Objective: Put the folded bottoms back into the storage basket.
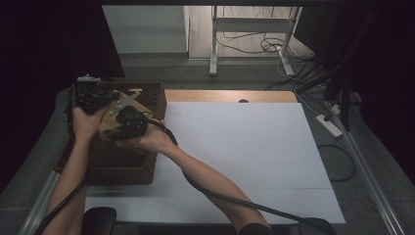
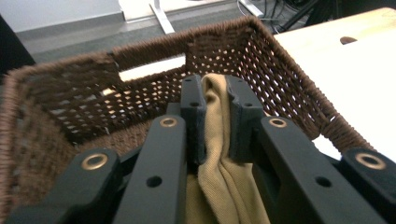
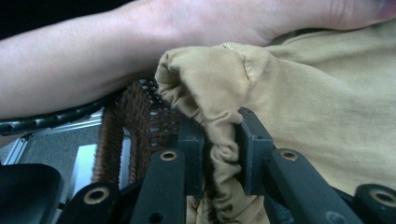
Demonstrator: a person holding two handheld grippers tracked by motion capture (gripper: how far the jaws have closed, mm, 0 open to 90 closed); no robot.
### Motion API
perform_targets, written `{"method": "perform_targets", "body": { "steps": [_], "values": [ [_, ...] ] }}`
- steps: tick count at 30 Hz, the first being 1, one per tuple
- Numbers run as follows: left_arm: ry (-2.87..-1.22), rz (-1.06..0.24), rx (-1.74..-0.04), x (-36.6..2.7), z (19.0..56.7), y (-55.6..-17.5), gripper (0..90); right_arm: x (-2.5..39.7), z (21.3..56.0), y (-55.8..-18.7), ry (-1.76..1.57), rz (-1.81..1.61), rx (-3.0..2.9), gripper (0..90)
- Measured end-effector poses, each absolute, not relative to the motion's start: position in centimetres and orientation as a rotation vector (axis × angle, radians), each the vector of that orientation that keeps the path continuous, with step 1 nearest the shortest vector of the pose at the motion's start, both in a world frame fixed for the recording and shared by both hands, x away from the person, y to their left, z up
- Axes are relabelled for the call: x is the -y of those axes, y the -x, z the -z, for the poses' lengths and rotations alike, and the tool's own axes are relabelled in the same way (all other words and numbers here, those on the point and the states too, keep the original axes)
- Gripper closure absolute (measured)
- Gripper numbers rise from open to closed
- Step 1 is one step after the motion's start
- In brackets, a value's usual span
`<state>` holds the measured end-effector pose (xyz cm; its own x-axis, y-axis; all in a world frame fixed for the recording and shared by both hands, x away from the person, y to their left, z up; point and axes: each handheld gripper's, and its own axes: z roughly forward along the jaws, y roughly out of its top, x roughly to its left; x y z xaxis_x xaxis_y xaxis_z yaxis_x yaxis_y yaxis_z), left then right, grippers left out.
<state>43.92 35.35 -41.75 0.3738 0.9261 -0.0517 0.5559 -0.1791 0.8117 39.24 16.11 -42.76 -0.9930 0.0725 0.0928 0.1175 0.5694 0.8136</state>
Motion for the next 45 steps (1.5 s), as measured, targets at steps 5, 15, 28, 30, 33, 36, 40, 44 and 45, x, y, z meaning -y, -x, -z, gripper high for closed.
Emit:
{"method": "perform_targets", "body": {
  "steps": [5, 15, 28, 30, 33, 36, 40, 44, 45],
  "values": [
    [-1.903, -0.600, -1.294, -34.8, 42.8, -44.4, 77.7, -16.2, 44.2, -39.4, 0.176, 1.389, 2.767, 74.3],
    [-1.885, -0.614, -1.398, -35.7, 42.4, -44.8, 29.5, -16.4, 44.5, -39.5, 0.258, 1.439, 2.756, 34.5],
    [-1.846, -0.424, -1.374, -35.8, 43.1, -43.7, 14.7, -14.1, 44.0, -39.8, 0.322, 1.447, 2.728, 18.5],
    [-1.845, -0.414, -1.370, -35.6, 43.3, -43.4, 13.6, -13.8, 44.0, -39.8, 0.330, 1.445, 2.719, 16.3],
    [-1.838, -0.412, -1.364, -35.4, 43.5, -43.1, 12.5, -13.3, 44.0, -39.7, 0.349, 1.446, 2.702, 13.6],
    [-1.840, -0.409, -1.331, -35.3, 43.7, -42.7, 9.0, -12.9, 44.1, -39.7, 0.363, 1.431, 2.697, 10.8],
    [-1.829, -0.400, -1.286, -35.1, 44.0, -42.2, 7.2, -12.4, 44.1, -39.7, 0.363, 1.436, 2.700, 10.2],
    [-1.843, -0.416, -1.264, -34.7, 44.0, -41.8, 6.5, -11.9, 44.2, -39.7, 0.378, 1.433, 2.711, 10.1],
    [-1.851, -0.417, -1.261, -34.6, 44.1, -41.7, 6.2, -11.8, 44.2, -39.7, 0.378, 1.436, 2.708, 10.1]
  ]
}}
